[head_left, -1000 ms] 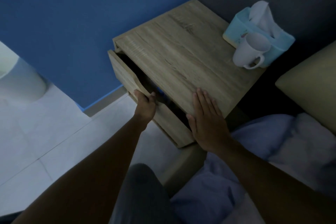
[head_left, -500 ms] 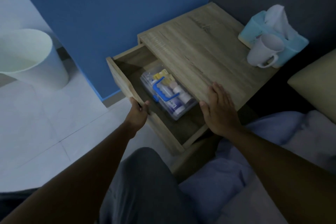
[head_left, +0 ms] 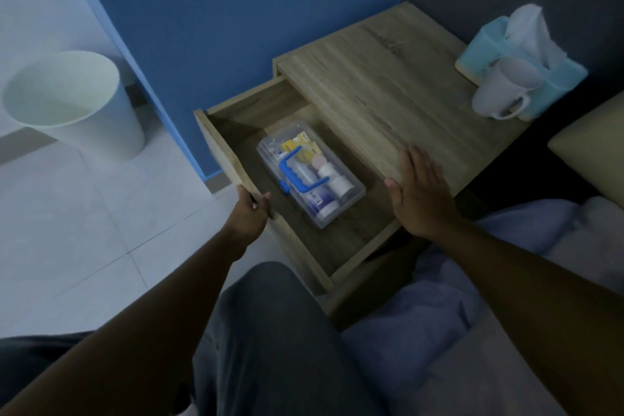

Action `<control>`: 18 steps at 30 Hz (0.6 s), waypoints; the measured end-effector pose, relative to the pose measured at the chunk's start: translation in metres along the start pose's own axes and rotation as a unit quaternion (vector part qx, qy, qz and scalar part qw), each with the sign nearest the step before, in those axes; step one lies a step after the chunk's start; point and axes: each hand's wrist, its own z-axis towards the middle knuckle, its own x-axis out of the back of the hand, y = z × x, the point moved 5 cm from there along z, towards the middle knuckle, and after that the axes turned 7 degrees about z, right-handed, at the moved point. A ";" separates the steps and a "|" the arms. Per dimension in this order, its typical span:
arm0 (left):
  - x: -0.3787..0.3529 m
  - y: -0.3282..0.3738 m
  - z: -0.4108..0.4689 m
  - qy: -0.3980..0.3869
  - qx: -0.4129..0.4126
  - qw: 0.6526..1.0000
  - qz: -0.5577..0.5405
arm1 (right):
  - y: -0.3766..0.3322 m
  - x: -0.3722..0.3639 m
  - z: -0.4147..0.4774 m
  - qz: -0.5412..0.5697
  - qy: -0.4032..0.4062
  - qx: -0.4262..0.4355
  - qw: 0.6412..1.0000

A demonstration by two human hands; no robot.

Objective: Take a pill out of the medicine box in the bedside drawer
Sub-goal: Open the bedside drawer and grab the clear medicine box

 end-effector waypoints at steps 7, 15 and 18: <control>0.004 0.002 -0.005 0.019 0.017 1.000 0.017 | -0.002 0.001 0.000 0.001 -0.012 -0.004 1.000; 0.010 0.038 -0.028 0.176 -0.046 0.975 0.130 | -0.015 0.003 -0.003 0.009 -0.038 -0.052 0.998; 0.014 0.068 -0.033 0.207 -0.124 0.938 0.249 | -0.047 0.008 -0.011 0.002 -0.017 0.020 1.000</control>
